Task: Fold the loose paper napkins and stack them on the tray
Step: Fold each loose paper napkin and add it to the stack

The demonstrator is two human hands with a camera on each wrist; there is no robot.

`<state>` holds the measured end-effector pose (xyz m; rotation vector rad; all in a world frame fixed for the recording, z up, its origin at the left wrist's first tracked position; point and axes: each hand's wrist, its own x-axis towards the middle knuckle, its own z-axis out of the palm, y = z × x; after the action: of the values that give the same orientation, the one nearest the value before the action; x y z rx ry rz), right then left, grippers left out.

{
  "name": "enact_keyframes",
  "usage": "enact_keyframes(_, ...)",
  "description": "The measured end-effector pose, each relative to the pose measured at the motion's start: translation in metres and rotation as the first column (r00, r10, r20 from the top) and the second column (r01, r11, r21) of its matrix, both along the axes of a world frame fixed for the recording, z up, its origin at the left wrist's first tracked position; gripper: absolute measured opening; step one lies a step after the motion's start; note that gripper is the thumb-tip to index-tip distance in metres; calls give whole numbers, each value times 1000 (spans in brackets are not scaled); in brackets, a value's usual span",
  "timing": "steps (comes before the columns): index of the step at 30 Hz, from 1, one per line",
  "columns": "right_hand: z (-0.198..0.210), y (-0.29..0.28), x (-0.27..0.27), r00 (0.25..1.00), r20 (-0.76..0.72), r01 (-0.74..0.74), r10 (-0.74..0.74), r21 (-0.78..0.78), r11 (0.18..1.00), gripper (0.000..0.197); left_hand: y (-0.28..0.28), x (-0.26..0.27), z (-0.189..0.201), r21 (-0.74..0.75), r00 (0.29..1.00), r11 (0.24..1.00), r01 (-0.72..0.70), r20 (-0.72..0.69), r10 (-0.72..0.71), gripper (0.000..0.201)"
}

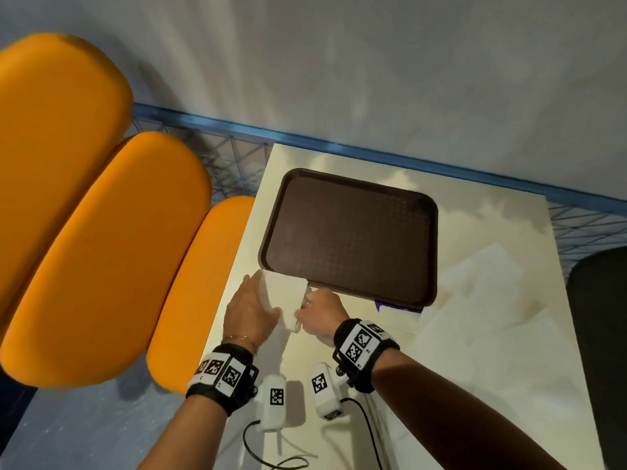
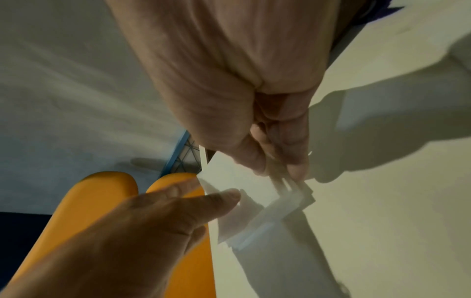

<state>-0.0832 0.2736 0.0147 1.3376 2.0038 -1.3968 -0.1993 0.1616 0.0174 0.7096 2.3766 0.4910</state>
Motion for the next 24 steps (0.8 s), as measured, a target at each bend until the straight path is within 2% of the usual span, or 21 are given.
enact_keyframes(3,-3,-2,12,995,-23,94,-95,-8,996,9,-3,17,-8,25,959,978,206,-202,-197,100)
enact_keyframes(4,0,-1,19,989,-36,139,-140,-23,990,21,-3,22,-8,13,945,974,227,-244,-218,105)
enact_keyframes(6,6,-1,32,988,-68,134,-136,-36,990,38,-5,25,-7,7,923,975,220,-327,-206,105)
enact_keyframes(7,11,0,45,986,-83,146,-147,-19,989,37,-3,29,-7,5,910,973,229,-355,-212,101)
enact_keyframes(8,19,1,54,986,-62,156,-157,-33,987,27,-4,29,-7,8,901,971,239,-374,-219,98)
enact_keyframes(9,19,1,68,986,-84,142,-143,-22,990,6,-3,32,-8,10,896,967,256,-378,-233,96)
enact_keyframes(11,11,4,95,990,-54,133,-133,-1,991,54,0,38,-9,10,904,963,269,-347,-249,92)
enact_keyframes(13,7,6,117,995,-18,103,-102,33,994,72,3,40,-11,-26,915,966,258,-315,-253,95)
enact_keyframes(16,3,4,130,998,-23,67,-66,66,996,63,11,34,-11,-109,938,980,167,-287,-192,114)
enact_keyframes(19,12,0,115,996,-89,13,-5,90,996,54,15,24,-4,-65,981,998,15,-194,-28,131)
enact_keyframes(22,29,-3,81,989,-133,-58,70,92,994,60,12,19,1,-43,992,994,-101,-77,98,136)
enact_keyframes(24,36,-5,57,988,-138,-59,69,72,996,64,7,17,1,-33,988,988,-149,-42,148,129)
